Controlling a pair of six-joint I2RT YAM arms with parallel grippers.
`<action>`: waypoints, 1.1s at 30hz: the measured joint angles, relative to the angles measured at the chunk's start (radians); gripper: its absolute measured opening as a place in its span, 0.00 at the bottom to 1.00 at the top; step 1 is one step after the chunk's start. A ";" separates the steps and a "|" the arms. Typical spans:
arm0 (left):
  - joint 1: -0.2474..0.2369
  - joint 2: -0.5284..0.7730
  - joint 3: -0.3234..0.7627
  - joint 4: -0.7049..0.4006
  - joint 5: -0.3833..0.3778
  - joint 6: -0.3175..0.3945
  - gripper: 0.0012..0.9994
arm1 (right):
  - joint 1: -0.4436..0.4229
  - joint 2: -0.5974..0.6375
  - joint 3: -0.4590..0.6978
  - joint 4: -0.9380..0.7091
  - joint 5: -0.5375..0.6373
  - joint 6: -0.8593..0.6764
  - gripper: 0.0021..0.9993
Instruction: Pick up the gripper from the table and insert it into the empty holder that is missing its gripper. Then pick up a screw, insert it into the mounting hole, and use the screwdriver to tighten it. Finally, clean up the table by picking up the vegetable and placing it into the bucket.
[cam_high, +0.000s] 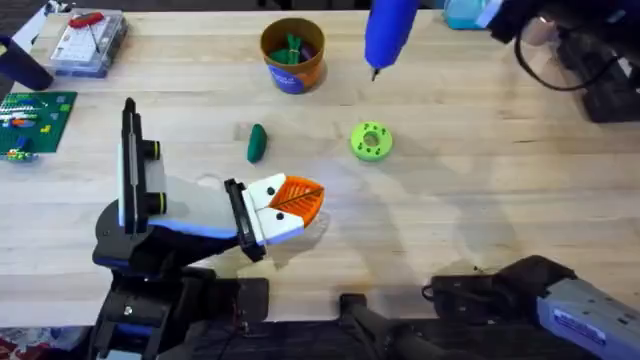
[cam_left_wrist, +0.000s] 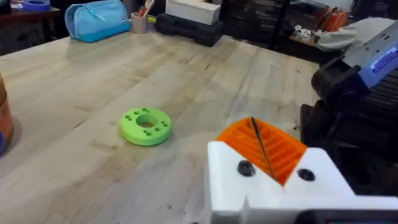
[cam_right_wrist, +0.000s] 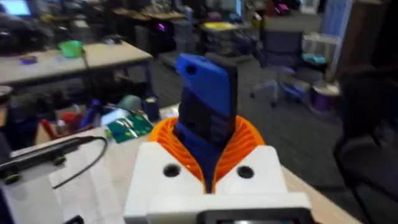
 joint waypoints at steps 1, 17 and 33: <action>0.000 0.000 0.000 0.000 0.000 0.000 0.01 | 0.000 0.000 0.000 0.018 -0.027 0.001 0.02; 0.000 0.000 0.000 0.000 0.000 -0.002 0.01 | 0.076 0.136 -0.002 0.507 -0.194 0.176 0.02; 0.000 0.000 0.000 0.000 0.000 -0.002 0.01 | 0.203 0.328 -0.002 0.786 -0.296 0.437 0.02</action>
